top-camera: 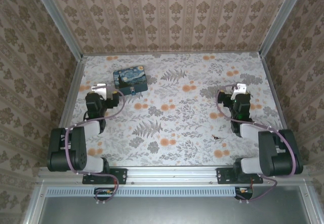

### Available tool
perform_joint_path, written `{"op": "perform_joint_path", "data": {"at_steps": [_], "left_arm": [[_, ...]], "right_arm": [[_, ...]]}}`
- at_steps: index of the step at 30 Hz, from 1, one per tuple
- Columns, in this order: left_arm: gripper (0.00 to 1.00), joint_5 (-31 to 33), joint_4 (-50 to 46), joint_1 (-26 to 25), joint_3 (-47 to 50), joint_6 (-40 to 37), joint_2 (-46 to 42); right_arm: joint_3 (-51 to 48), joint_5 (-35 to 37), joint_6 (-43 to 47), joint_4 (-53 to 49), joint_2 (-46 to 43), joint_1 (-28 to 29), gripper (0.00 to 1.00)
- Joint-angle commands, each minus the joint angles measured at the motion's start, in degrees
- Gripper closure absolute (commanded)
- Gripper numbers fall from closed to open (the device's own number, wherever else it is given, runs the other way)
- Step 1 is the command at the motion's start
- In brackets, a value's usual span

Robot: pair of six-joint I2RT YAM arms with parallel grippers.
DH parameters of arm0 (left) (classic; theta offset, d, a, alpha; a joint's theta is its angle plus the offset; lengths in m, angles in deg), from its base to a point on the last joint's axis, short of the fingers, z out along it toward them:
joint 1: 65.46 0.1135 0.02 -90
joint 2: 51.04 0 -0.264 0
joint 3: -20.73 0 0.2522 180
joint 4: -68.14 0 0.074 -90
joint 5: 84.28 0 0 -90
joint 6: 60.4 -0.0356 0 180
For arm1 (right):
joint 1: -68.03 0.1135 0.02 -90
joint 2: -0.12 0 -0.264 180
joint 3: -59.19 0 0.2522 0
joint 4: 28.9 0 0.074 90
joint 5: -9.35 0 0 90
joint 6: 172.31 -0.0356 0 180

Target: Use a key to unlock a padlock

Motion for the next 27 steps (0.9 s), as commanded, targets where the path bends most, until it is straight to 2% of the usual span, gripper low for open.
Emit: {"op": "perform_joint_path", "data": {"at_steps": [1,4,8,12,14,20,27], "left_arm": [[0.00,1.82,-8.53,0.51,-3.18,2.38,-2.71],[0.00,2.94,-12.81,0.87,-5.62,4.58,-3.50],[0.00,1.09,-22.28,3.66,-12.87,12.30,-2.00],[0.00,-3.65,-32.71,5.76,-23.74,16.04,4.19],[0.00,-6.38,-36.02,6.03,-28.44,16.41,7.86],[0.00,-11.77,-41.38,6.06,-40.00,19.12,18.34],[0.00,-16.48,-45.31,4.40,-51.66,20.57,29.76]], "right_arm": [[4.68,-0.68,-3.28,-11.89,-3.47,-0.32,0.01],[6.92,-2.28,-9.97,-17.09,-5.69,-0.67,0.00],[10.68,-14.44,-16.00,-20.33,-5.58,-0.71,0.00],[19.24,-23.79,-26.29,-26.04,1.30,0.06,0.01],[24.78,-27.28,-28.60,-29.68,6.75,1.76,0.06],[34.84,-30.75,-36.80,-32.41,17.69,6.05,0.10],[42.15,-32.58,-41.01,-33.38,28.30,10.14,0.12]]}}
